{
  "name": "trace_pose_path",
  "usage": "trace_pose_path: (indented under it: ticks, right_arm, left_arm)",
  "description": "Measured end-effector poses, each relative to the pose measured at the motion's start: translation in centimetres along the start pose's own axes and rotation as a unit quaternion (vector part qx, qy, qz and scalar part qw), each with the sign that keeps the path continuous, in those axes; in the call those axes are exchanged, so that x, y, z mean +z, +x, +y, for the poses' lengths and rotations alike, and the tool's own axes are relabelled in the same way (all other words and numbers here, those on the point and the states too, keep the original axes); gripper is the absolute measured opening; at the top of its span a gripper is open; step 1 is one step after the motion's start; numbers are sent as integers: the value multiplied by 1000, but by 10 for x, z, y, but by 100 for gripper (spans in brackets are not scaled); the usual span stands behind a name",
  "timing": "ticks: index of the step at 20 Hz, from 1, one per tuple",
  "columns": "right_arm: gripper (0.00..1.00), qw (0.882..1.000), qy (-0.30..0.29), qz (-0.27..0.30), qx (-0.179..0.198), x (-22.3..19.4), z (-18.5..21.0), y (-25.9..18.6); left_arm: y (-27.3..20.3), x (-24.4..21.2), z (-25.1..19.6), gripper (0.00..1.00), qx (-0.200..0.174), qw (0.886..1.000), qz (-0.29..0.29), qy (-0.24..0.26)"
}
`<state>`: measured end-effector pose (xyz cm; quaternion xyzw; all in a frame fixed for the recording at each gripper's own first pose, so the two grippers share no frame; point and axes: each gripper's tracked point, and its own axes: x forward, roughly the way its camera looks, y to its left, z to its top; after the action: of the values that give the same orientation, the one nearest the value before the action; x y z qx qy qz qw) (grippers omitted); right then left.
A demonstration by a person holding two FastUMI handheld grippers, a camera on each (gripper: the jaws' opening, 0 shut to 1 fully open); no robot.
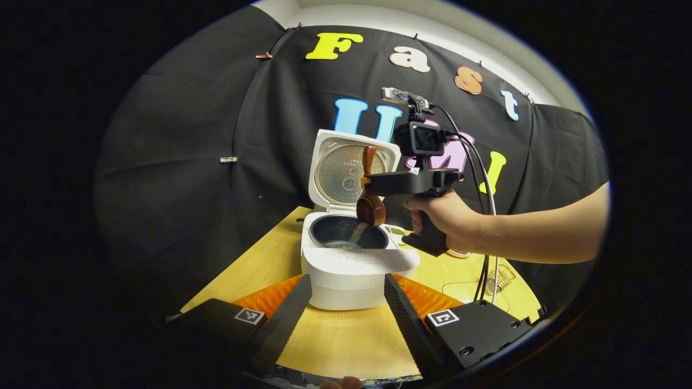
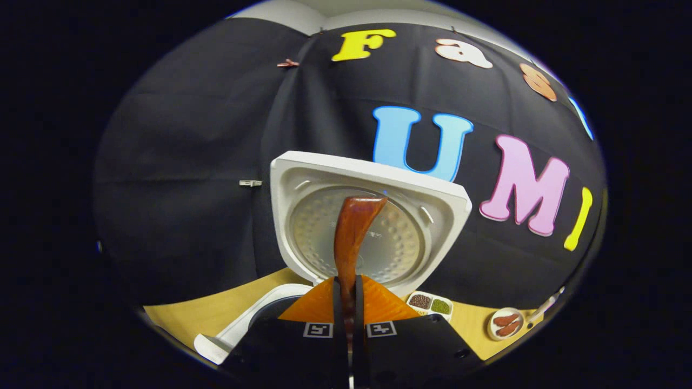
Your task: Close the left gripper, press the button to open the rice cooker; take a wooden spoon from the chopstick holder with the right hand, scoop a spoonful of rice and pour it into the rice cooker, then put the wooden spoon back into the chopstick holder.
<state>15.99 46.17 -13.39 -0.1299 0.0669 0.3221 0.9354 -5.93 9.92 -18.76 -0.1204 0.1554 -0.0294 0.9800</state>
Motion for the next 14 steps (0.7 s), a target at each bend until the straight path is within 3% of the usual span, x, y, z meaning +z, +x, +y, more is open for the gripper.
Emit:
trace_pose_path:
  ticks: [5, 9, 11, 14]
  right_arm:
    - [8, 992, -119, -17, 29, 4, 30, -9]
    - [8, 984, -173, -21, 47, -4, 47, -14]
    - [8, 990, -135, -5, 50, -10, 47, -14]
    - [8, 999, 13, 23, 33, -10, 35, -11]
  left_arm:
    - [1, 2, -1, 93, 0, 1000, -1, 2]
    - [2, 0, -4, 93, -2, 1000, 0, 2]
    - [0, 0, -4, 93, -1, 1000, 0, 4]
    - [-4, 1, -3, 93, 4, 1000, -4, 10]
